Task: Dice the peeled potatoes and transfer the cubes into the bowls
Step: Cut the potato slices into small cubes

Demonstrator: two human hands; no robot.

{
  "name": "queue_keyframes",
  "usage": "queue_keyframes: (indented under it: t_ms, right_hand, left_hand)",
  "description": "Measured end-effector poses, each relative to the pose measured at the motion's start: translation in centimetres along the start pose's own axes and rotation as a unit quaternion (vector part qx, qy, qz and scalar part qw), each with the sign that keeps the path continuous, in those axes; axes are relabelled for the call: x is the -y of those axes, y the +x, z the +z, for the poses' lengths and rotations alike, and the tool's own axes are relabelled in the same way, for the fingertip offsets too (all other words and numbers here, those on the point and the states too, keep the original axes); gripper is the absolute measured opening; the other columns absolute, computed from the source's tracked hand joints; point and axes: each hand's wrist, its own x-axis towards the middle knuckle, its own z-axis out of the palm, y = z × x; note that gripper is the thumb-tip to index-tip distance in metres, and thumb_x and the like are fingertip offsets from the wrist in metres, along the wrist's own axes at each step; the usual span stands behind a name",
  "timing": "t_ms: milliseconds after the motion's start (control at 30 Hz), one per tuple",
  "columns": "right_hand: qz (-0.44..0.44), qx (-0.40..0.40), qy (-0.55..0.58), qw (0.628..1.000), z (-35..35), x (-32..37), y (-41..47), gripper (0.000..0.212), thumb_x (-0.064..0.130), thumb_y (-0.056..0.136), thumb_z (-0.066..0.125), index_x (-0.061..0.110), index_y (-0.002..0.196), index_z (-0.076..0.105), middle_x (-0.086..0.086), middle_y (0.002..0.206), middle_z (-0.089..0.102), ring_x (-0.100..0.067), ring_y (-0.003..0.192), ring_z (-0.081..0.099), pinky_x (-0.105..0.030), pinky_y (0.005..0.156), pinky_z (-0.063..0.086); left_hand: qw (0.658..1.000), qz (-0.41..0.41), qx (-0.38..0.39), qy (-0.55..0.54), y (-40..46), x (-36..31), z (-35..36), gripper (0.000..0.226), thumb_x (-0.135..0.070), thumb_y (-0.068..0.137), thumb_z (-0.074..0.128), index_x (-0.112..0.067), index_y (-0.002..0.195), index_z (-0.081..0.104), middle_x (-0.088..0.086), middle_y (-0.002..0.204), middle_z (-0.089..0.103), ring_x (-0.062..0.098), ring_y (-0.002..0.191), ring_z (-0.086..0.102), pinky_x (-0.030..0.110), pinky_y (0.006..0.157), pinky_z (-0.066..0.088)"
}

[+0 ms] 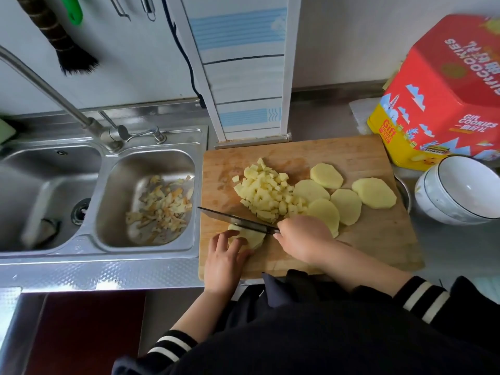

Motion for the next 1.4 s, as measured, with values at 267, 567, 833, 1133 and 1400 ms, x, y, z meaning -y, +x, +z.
queue_keyframes:
  t_ms: [267, 567, 833, 1133, 1400]
  right_hand:
    - [0.007, -0.006, 0.015, 1.0, -0.6, 0.1, -0.1, 0.032, 0.038, 0.103, 0.039, 0.016, 0.097, 0.061, 0.006, 0.069, 0.043, -0.021, 0.074, 0.053, -0.03, 0.059, 0.039]
    - [-0.011, -0.003, 0.0, 1.0, -1.2, 0.3, -0.6, 0.029, 0.036, 0.103, 0.039, 0.017, 0.087, 0.054, 0.005, 0.068, 0.043, -0.021, 0.071, 0.051, -0.03, 0.057, 0.036]
    - [0.007, -0.001, 0.01, 1.0, -1.1, 0.7, -0.4, 0.032, 0.037, 0.103, 0.039, 0.014, 0.104, 0.062, 0.003, 0.078, 0.048, -0.021, 0.075, 0.05, -0.03, 0.059, 0.038]
    - [0.001, 0.01, 0.002, 1.0, -1.3, 0.2, -0.1, 0.027, 0.036, 0.103, 0.041, 0.018, 0.085, 0.05, 0.003, 0.072, 0.048, -0.023, 0.076, 0.055, -0.03, 0.057, 0.037]
    - [0.001, 0.02, -0.006, 1.0, -1.0, 0.0, 0.6, 0.029, 0.033, 0.103, 0.042, 0.013, 0.093, 0.06, -0.004, 0.089, 0.062, -0.025, 0.081, 0.059, -0.031, 0.062, 0.043]
  left_hand:
    - [0.998, -0.005, -0.03, -0.055, -0.7, 0.1, 0.5, 0.02, -0.037, 0.086, 0.061, -0.022, 0.098, 0.055, 0.013, 0.11, 0.06, 0.034, 0.095, 0.054, 0.038, 0.067, 0.053]
    - [0.998, -0.023, -0.035, -0.056, -0.9, 0.5, 0.9, 0.027, -0.035, 0.084, 0.068, -0.022, 0.102, 0.053, 0.012, 0.106, 0.057, 0.029, 0.093, 0.048, 0.04, 0.067, 0.052]
    - [0.998, -0.025, -0.044, -0.041, -1.2, 0.3, 0.9, 0.032, -0.041, 0.087, 0.055, -0.013, 0.097, 0.067, 0.008, 0.107, 0.056, 0.029, 0.094, 0.049, 0.039, 0.071, 0.051]
    - [0.999, -0.01, -0.051, -0.004, -1.1, 0.5, 1.0, 0.027, -0.04, 0.086, 0.056, -0.016, 0.093, 0.068, 0.008, 0.103, 0.062, 0.033, 0.086, 0.053, 0.039, 0.068, 0.05]
    - [0.998, -0.016, -0.057, -0.023, -1.0, 0.6, 0.9, 0.028, -0.039, 0.084, 0.058, -0.014, 0.091, 0.069, 0.008, 0.102, 0.063, 0.031, 0.085, 0.052, 0.031, 0.075, 0.038]
